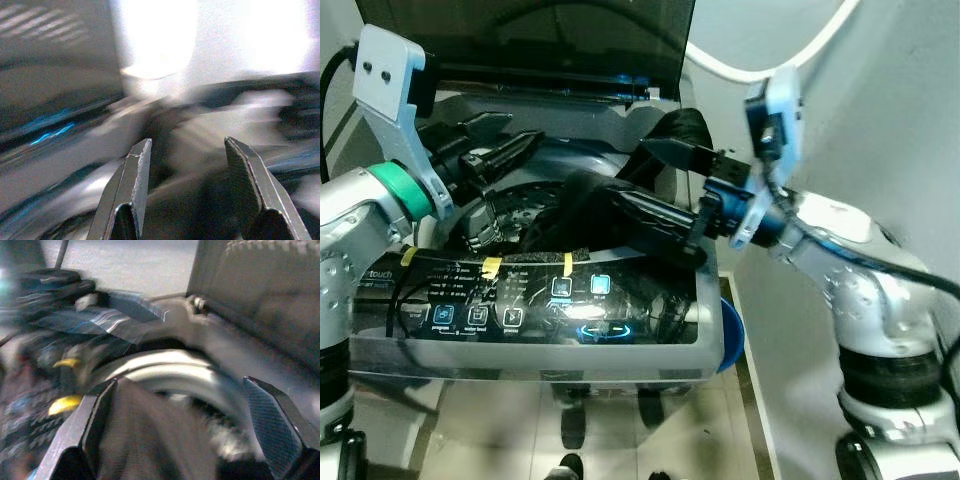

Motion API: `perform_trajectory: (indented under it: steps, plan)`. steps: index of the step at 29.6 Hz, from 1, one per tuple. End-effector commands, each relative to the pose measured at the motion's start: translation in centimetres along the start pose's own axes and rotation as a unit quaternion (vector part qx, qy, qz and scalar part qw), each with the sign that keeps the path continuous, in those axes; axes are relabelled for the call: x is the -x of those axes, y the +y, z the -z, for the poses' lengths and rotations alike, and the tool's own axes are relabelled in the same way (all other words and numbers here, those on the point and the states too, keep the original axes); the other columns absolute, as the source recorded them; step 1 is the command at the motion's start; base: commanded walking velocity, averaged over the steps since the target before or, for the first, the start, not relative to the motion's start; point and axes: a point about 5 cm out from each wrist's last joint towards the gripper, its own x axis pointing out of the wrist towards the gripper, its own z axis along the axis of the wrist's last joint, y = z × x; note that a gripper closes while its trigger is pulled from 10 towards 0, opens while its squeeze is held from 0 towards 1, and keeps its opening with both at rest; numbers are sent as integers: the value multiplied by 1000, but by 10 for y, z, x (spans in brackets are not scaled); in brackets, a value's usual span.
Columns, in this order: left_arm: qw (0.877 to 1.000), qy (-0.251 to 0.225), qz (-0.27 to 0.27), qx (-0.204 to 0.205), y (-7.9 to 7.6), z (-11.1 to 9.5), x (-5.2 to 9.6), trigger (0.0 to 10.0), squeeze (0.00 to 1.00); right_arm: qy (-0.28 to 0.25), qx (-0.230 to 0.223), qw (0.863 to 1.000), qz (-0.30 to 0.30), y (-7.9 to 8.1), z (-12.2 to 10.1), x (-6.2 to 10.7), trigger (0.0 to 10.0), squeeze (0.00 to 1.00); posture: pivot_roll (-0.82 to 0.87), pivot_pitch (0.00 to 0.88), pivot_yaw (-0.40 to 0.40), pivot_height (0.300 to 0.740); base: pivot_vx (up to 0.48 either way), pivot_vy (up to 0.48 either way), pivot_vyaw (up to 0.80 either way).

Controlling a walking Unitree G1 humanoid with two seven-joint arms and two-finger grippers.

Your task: Clothes washing

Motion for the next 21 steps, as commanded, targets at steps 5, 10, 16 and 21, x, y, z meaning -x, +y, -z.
perform_trajectory:
  steps: [5, 10, 16, 21]
  plan:
    - [1000, -27, 7, -7, -3, -11, 11, 10000, 0, 11, 72, 995, 69, 1, -6, -62, 10000, 0, 85, 185, -37, 740, 0, 0, 0]
    - [999, -33, -19, -13, -1, -10, 13, 10000, 0, 15, 108, 990, 89, 11, -11, -94, 10000, 0, 104, 184, -62, 740, 0, 0, 0]
    - [997, -21, -67, -11, 3, -3, 27, 10000, 0, 49, 96, 978, -177, 29, 12, -73, 10000, 0, 113, 176, -79, 740, 0, 0, 0]
    - [998, -29, -62, -5, 0, -4, 27, 10000, 0, 36, 37, 995, -87, -7, 9, -67, 10000, 0, 117, 176, -70, 740, 0, 0, 0]
